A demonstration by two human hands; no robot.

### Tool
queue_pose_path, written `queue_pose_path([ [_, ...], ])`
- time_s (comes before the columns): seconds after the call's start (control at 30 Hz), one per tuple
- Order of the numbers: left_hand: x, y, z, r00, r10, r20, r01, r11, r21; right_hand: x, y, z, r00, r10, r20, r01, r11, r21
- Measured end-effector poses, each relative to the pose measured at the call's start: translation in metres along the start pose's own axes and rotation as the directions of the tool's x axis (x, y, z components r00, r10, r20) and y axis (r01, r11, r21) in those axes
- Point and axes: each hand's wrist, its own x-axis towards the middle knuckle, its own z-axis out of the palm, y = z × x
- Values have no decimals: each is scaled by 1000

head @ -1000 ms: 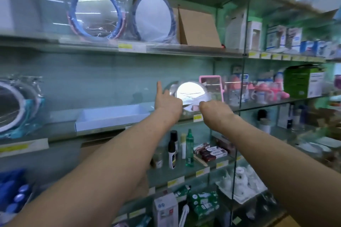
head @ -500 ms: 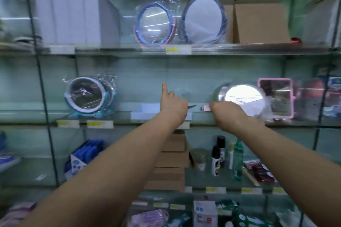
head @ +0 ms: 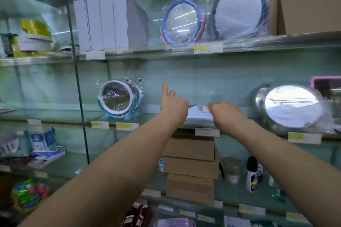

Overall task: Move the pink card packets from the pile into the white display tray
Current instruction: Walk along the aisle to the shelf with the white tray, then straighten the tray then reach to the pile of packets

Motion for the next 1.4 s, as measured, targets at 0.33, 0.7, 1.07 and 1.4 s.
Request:
queue_pose_path([
  [0.33,77,-17,44,995,60,-85,-63,997,-38,73,-6,37,998,20,-52,-22,999,-33],
  [0.7,163,-56,116,985,114,-132,-133,980,-148,157,-27,77,993,112,-30,-112,994,-6],
  [1.07,194,-55,146,982,156,-105,-180,937,-298,183,-22,105,990,139,27,-140,990,19],
  [1.4,207,-43,147,983,78,166,132,326,-936,203,25,122,947,302,113,-322,875,360],
])
